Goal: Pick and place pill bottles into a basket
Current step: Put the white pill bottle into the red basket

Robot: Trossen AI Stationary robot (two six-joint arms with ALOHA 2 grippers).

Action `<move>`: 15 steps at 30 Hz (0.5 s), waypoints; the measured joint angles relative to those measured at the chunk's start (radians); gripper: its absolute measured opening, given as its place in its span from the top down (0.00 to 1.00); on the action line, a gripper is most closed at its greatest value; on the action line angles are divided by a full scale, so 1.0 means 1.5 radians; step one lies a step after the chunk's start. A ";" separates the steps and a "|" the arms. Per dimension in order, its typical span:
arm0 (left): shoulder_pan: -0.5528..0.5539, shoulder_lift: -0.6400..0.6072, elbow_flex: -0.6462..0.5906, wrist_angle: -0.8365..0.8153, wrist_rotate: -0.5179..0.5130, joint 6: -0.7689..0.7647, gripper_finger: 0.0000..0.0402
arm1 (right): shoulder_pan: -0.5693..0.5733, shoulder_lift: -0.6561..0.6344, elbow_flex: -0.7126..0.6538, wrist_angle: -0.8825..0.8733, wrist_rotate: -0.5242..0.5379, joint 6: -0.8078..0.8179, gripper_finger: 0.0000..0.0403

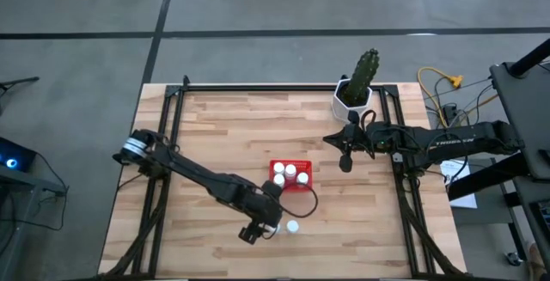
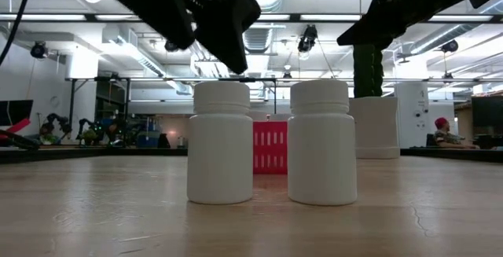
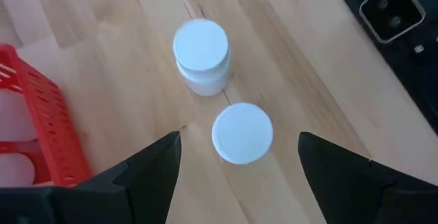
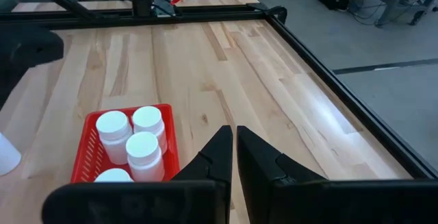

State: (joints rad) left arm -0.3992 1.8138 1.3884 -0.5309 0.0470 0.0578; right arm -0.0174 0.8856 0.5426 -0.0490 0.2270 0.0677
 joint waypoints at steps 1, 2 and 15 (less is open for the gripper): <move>0.000 0.003 -0.001 -0.002 0.000 0.000 0.31 | 0.000 0.000 0.000 0.000 0.000 0.000 0.97; 0.000 0.008 -0.001 -0.001 0.001 0.000 0.31 | 0.000 0.000 0.000 0.000 0.000 0.000 0.97; 0.000 0.035 -0.002 0.041 0.016 0.000 0.31 | 0.000 0.001 0.000 -0.005 0.000 0.000 0.97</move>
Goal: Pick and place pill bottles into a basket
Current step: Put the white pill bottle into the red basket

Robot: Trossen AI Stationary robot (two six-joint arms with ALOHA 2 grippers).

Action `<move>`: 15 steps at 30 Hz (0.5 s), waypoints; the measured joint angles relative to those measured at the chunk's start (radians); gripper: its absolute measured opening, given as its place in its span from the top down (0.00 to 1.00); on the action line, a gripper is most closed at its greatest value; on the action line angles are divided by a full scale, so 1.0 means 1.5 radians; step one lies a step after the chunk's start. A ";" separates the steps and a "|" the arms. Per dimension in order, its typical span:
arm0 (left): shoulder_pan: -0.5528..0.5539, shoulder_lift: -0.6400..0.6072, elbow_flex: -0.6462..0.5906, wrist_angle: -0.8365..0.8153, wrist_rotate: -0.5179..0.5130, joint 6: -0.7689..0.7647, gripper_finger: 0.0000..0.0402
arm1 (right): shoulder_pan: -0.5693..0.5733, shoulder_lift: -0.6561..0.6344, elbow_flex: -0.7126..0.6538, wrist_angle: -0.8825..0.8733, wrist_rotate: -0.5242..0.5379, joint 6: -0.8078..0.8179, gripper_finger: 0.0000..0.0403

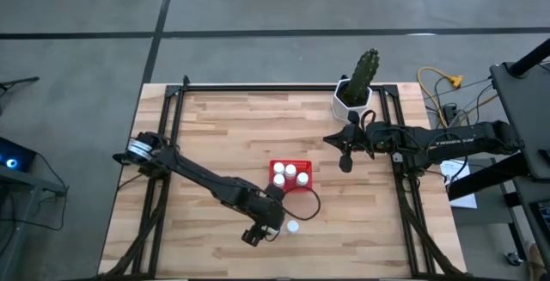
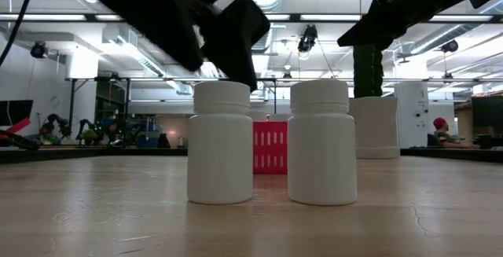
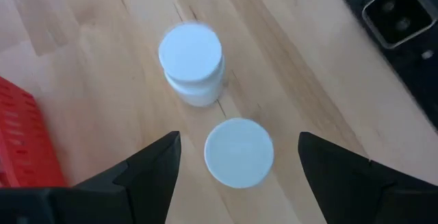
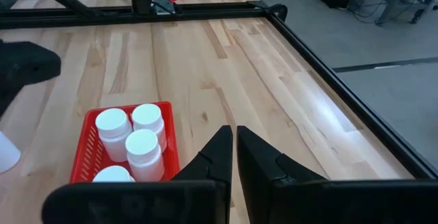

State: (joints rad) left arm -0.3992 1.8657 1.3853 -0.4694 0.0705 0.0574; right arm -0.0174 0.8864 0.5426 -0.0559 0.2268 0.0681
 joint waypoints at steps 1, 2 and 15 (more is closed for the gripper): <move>0.000 0.002 0.000 -0.003 0.000 0.000 0.31 | 0.000 0.000 0.000 0.000 0.000 0.000 0.97; 0.000 0.004 -0.002 -0.005 0.001 0.000 0.31 | 0.000 0.000 0.000 0.000 0.000 0.000 0.97; 0.000 0.038 -0.003 0.026 0.019 0.000 0.31 | 0.000 0.001 -0.001 -0.006 -0.001 0.000 0.97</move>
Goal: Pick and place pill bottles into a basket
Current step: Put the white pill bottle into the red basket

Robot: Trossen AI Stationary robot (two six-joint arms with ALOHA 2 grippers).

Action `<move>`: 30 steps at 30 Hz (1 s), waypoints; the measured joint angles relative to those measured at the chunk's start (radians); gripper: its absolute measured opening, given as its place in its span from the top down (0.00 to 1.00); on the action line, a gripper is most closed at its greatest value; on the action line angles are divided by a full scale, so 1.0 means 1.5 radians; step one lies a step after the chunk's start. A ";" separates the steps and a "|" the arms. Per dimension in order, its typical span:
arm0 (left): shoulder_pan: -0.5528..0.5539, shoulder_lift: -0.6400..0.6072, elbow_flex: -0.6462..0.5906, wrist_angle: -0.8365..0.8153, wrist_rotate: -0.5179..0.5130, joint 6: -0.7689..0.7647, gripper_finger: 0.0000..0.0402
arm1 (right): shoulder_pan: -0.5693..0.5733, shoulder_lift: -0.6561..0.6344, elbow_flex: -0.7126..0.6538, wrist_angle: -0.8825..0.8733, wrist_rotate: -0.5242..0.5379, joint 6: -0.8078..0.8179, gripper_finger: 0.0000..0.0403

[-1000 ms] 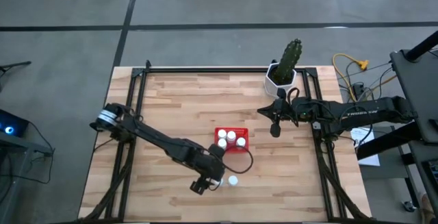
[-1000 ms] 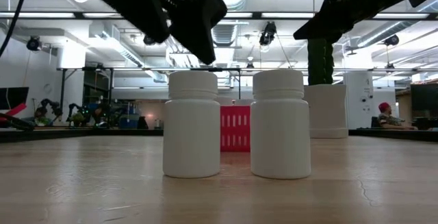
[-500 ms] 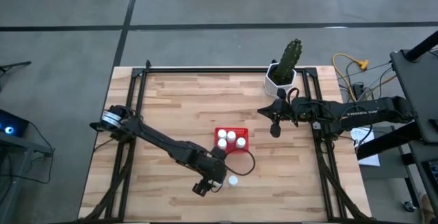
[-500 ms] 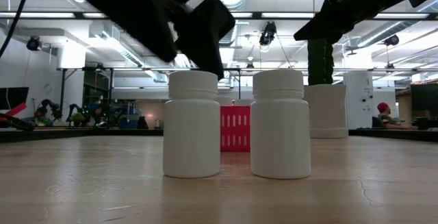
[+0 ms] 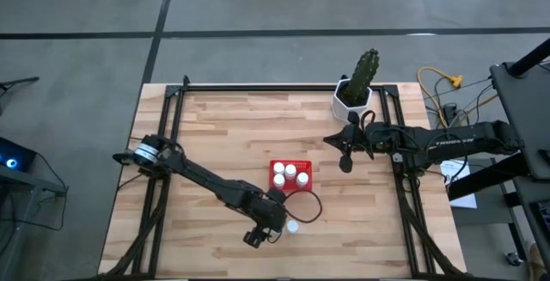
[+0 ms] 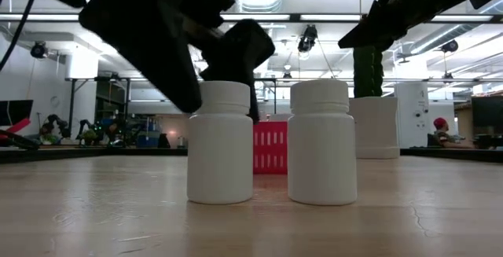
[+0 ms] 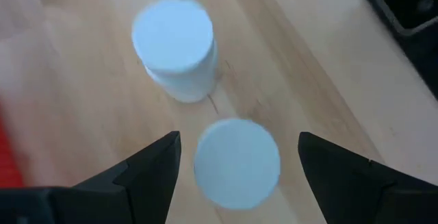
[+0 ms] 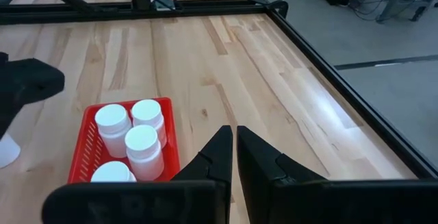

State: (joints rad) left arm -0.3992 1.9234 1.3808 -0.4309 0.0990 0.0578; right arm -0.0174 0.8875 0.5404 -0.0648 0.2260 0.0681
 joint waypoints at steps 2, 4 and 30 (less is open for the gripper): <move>0.000 0.002 -0.001 -0.002 0.001 0.000 0.31 | 0.000 0.000 0.000 -0.001 0.000 0.001 0.97; 0.000 0.007 0.001 0.006 0.001 0.000 0.31 | 0.000 0.000 0.000 -0.005 0.000 0.002 0.97; 0.000 0.011 0.001 0.002 0.001 0.000 0.44 | 0.000 -0.001 0.000 -0.005 0.000 0.000 0.97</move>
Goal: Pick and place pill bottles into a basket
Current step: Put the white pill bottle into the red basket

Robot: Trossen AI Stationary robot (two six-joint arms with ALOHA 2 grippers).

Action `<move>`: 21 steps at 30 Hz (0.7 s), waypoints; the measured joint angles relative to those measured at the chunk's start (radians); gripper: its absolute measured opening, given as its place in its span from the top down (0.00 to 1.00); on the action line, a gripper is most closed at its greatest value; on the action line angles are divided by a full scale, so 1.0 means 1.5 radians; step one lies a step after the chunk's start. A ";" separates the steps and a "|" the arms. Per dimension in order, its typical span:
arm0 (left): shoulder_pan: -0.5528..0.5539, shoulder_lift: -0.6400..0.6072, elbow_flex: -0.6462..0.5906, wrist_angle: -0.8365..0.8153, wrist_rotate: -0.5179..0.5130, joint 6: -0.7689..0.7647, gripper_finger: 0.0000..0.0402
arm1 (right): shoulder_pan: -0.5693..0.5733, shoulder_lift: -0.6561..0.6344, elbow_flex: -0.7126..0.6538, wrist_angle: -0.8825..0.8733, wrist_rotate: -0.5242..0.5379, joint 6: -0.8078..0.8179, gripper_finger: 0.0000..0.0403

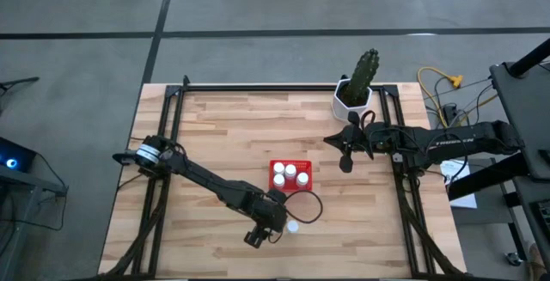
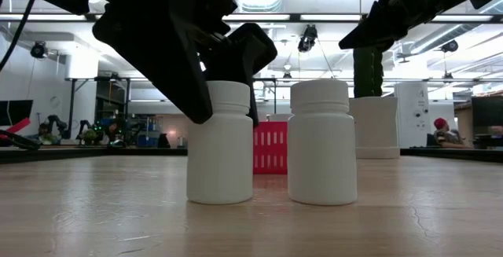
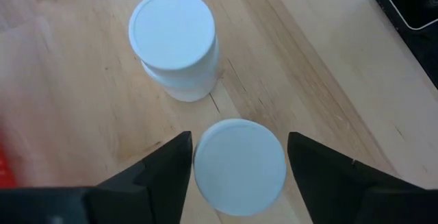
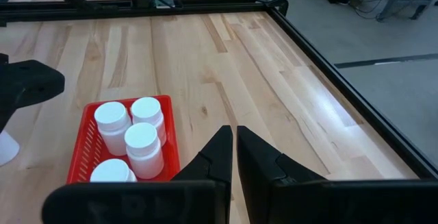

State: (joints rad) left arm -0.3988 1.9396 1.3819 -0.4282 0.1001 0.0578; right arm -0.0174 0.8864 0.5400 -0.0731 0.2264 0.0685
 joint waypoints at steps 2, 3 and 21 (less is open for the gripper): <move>0.000 0.000 0.000 0.000 0.000 0.000 0.48 | 0.000 0.000 0.000 0.000 0.000 0.001 0.97; 0.000 0.000 0.000 0.000 0.000 0.000 0.49 | 0.000 0.000 0.000 0.000 0.000 0.001 0.97; 0.000 -0.004 0.023 -0.022 -0.002 0.006 0.64 | 0.000 0.000 0.000 0.000 0.000 0.000 0.97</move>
State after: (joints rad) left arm -0.3985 1.9343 1.4165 -0.4608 0.0965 0.0663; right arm -0.0174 0.8860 0.5400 -0.0734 0.2266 0.0681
